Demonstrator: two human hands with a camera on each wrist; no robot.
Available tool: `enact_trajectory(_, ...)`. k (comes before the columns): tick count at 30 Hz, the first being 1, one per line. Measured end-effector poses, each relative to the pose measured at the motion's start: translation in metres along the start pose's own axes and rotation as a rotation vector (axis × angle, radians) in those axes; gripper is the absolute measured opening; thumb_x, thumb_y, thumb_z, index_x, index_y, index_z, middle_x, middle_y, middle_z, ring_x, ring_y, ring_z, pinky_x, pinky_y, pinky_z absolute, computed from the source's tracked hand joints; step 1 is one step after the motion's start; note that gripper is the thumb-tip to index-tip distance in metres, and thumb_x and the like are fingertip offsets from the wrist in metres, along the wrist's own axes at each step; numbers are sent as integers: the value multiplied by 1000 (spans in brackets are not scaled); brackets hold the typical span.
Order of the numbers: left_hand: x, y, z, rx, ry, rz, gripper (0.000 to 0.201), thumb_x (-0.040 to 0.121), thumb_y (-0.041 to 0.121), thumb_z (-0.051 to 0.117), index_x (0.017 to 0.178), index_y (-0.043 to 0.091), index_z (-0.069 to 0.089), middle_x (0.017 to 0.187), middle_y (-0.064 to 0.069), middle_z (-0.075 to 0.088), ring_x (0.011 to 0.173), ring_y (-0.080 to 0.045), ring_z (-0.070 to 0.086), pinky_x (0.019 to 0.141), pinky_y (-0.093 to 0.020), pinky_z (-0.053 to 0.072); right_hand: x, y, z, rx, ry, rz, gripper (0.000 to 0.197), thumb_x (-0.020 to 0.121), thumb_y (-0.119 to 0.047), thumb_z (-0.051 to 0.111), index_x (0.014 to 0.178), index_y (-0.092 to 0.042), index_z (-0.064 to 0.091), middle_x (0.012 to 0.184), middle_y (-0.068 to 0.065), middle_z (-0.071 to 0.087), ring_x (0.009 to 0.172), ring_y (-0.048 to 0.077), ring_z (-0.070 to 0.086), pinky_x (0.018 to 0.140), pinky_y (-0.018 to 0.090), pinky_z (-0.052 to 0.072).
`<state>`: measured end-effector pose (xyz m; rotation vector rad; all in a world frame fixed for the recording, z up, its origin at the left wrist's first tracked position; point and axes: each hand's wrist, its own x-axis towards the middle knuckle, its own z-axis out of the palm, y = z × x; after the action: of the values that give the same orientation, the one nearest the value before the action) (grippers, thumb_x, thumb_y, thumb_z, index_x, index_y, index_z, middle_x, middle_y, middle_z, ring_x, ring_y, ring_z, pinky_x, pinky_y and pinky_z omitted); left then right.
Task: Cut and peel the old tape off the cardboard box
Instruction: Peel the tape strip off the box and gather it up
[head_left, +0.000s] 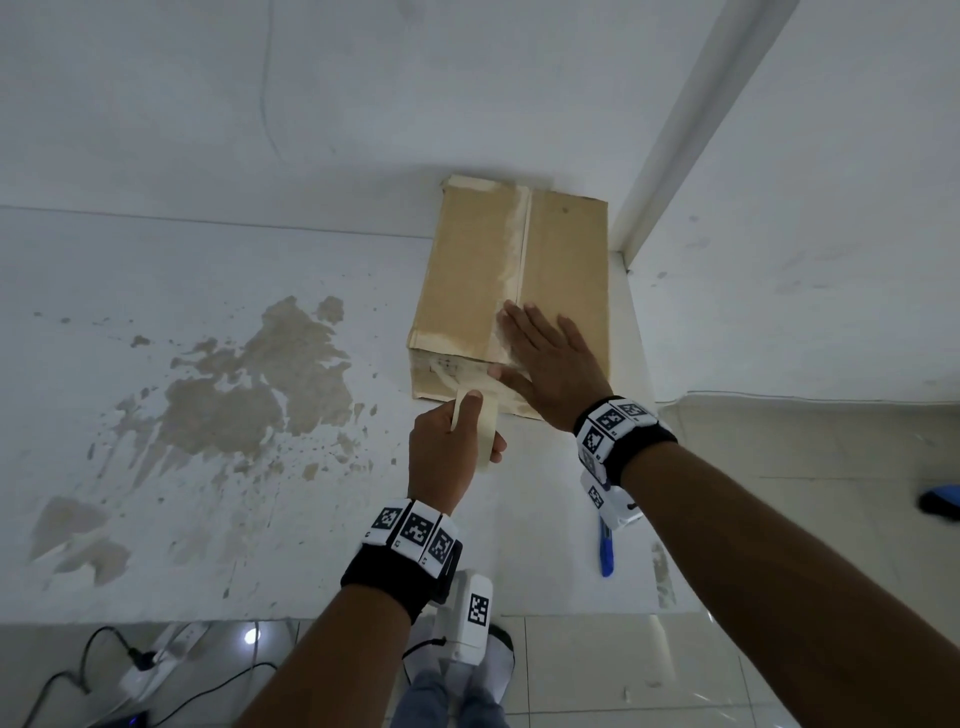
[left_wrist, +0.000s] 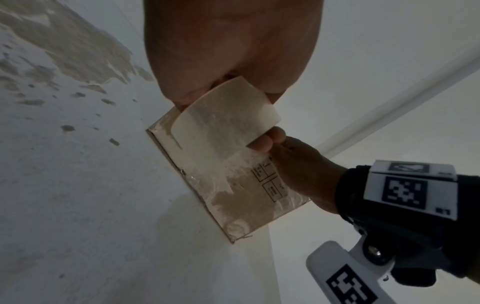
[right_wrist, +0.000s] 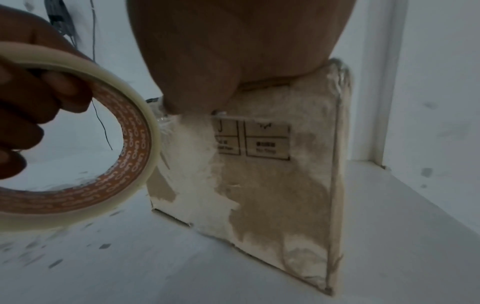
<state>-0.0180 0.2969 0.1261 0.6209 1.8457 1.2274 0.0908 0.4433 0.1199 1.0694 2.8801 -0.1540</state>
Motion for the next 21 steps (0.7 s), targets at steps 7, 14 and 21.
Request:
enact_trajectory(7,2,-9,-2,-17,13,0,53,104,30,47,61,10,71,57,-5,74,52,-18,69,68,-34,57,-3,7,5,-25,25,-104,63,109,-45,18,161,-12,5,170,4,0,157,19,-4,126,50,9)
enact_trajectory(14,2,-10,-1,-25,1,-7,51,104,29,47,66,6,70,55,-3,73,49,-17,68,63,-29,56,-2,3,4,67,42,-22,74,104,-55,21,161,-13,0,168,3,-13,157,20,-5,127,45,2)
enact_trajectory(21,6,-13,1,-13,-3,3,54,104,31,46,58,16,70,58,-6,75,55,-21,71,72,-39,58,2,3,5,-2,-14,-30,78,99,-58,5,161,-9,2,170,8,-2,157,21,0,127,47,8)
